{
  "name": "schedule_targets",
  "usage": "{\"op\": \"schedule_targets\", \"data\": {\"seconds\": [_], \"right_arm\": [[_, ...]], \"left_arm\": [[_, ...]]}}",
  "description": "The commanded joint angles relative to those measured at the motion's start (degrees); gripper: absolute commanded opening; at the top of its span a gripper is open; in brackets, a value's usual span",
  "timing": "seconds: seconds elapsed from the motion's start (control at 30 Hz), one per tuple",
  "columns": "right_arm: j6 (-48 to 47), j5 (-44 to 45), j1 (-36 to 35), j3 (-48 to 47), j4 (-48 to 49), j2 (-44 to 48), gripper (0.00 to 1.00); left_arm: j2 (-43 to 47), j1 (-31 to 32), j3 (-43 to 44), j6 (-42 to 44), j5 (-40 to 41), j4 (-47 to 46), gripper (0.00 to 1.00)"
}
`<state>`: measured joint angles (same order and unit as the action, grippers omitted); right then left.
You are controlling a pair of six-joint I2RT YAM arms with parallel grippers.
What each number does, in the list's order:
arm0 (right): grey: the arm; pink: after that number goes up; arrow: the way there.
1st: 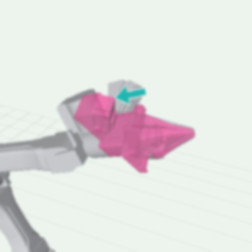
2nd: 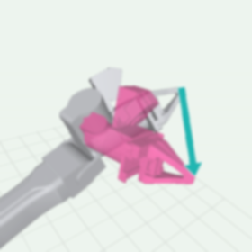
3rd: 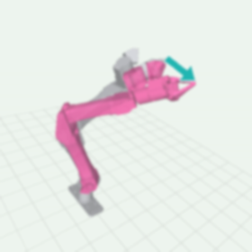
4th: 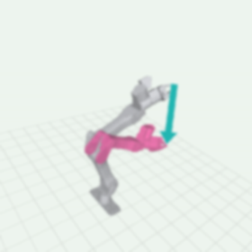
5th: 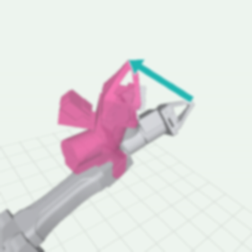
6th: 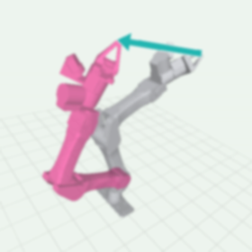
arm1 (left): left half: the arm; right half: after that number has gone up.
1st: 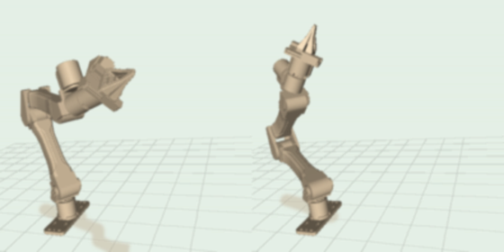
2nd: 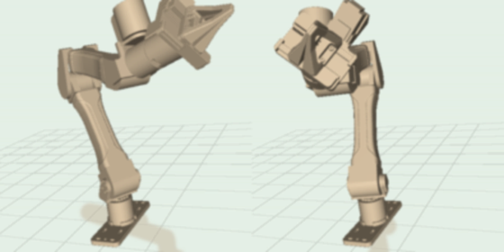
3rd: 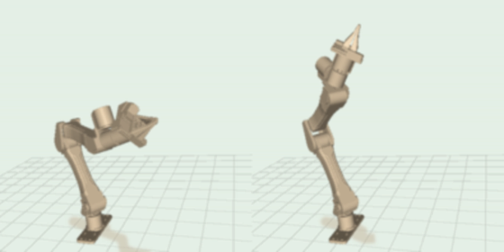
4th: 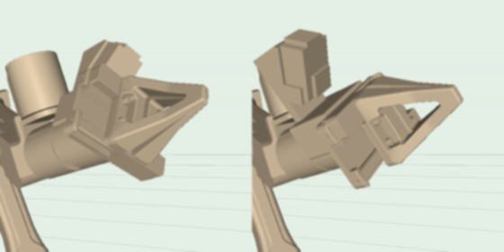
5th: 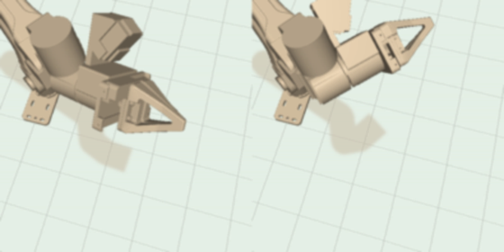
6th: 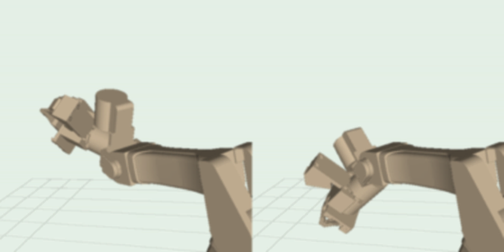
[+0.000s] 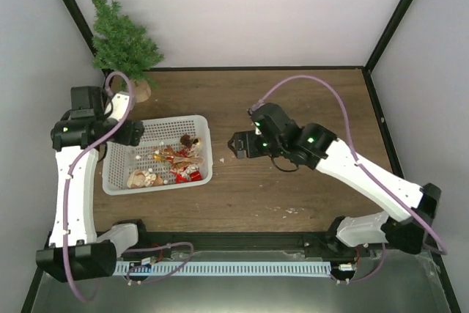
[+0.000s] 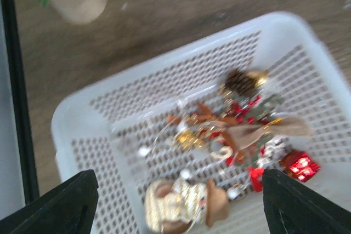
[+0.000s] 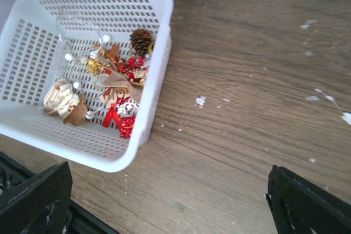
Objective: Decorate the small christmas tree
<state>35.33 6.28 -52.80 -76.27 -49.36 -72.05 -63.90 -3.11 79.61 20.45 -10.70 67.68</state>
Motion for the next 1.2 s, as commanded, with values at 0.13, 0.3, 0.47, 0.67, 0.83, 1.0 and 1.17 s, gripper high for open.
{"op": "schedule_targets", "data": {"seconds": [0.13,0.3,0.47,0.67,0.83,1.0,1.17], "right_arm": [[-2.79,-8.2,-0.06,-11.03,4.6,-12.38,0.62],[-2.11,-15.9,3.63,-14.16,3.78,-20.69,0.61],[-2.22,-21.17,5.68,-16.07,3.75,-27.4,0.62],[-3.07,-24.83,5.69,-18.66,2.77,-33.77,0.65],[-3.4,-25.94,5.62,-19.8,3.41,-37.2,0.65],[-3.34,-25.92,4.97,-22.02,3.34,-40.93,0.65],[-3.0,-25.46,3.84,-23.28,2.73,-44.49,0.63]], "left_arm": [[-0.33,-13.77,-9.27,4.13,-2.56,-1.15,0.72],[-1.04,-16.97,-13.57,3.85,0.12,-4.23,0.72],[-0.5,-20.61,-17.39,3.56,3.75,-6.9,0.76],[-1.84,-26.13,-19.87,5.62,3.66,-8.55,0.78],[-3.23,-29.94,-19.79,7.46,0.88,-8.09,0.79],[-3.58,-30.17,-18.96,8.36,-1.69,-6.01,0.79],[-4.46,-30.14,-17.55,8.31,-6.2,-3.92,0.79]]}}
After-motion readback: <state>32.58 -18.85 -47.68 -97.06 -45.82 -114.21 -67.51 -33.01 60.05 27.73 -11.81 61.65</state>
